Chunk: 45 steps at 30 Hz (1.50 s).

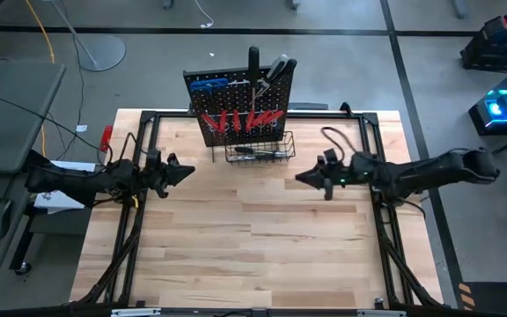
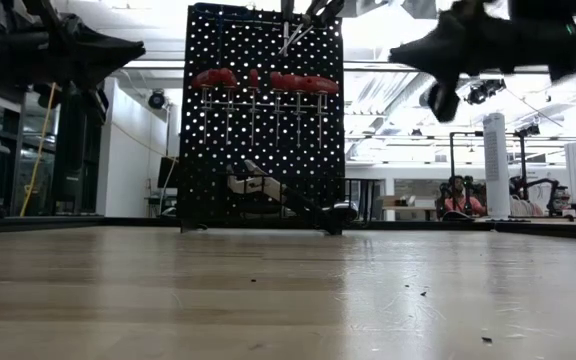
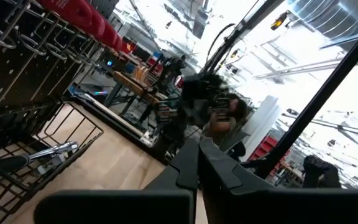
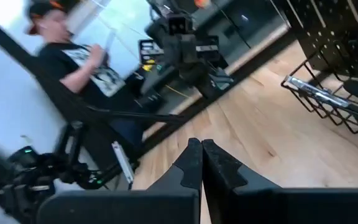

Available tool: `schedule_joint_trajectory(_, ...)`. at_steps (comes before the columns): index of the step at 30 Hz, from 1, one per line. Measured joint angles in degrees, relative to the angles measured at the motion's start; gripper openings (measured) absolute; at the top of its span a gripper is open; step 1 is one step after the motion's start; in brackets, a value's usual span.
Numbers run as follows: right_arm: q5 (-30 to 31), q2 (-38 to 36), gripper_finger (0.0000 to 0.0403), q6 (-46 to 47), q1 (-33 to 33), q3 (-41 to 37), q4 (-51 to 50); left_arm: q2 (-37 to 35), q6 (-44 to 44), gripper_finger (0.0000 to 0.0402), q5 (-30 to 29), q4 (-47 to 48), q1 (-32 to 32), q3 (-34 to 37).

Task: Hang tools onto peg board
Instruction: Return to Home Position

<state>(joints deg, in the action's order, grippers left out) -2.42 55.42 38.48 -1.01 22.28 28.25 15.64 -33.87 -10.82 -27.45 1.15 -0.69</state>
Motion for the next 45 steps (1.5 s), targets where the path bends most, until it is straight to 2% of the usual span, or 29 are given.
schedule_joint_trajectory(3, -5.0, -2.3, 0.0, -1.3, -3.2, -7.5, 10.7, 0.2, 0.0, 0.0001, 0.0, 0.1, 0.0, 0.0)
schedule_joint_trajectory(5, -5.8, -3.8, 0.0, -1.4, -4.0, -11.3, 14.9, 0.4, 0.0, 0.0001, 0.0, 0.5, 0.0, 0.0)
schedule_joint_trajectory(10, -5.4, -7.0, 0.0, -2.9, -3.7, -18.1, 18.5, 0.8, 0.0, 0.0001, 0.0, 1.3, 0.0, 0.0)
schedule_joint_trajectory(14, -4.3, -8.3, 0.0, -8.6, -2.9, -21.2, 17.5, 1.0, 0.0, 0.0001, 0.0, 1.4, 0.0, 0.0)
schedule_joint_trajectory(18, -4.8, -8.5, 0.0, -16.8, -1.9, -21.7, 11.5, 1.1, 0.0, 0.0001, 0.0, 2.3, 0.0, 0.0)
schedule_joint_trajectory(22, -1.5, -8.5, 0.0, -24.2, -1.9, -21.6, 2.7, 1.3, 0.0, 0.0001, 0.0, 3.0, 0.0, 0.0)
schedule_joint_trajectory(32, -0.1, -9.5, 0.0, -25.0, -1.9, -21.6, -16.1, 1.3, 0.0, 0.0001, 0.0, 4.1, 0.0, 0.0)
schedule_joint_trajectory(37, 0.2, -20.8, 0.0, -25.1, -1.9, -21.6, -28.0, 1.3, 0.0, 0.0001, 0.0, 4.7, 0.0, 0.0)
schedule_joint_trajectory(45, 1.2, -38.9, 0.0, -25.1, -1.9, -21.6, -27.8, 1.2, 0.0, 0.0001, 0.0, 5.6, 0.0, -0.1)
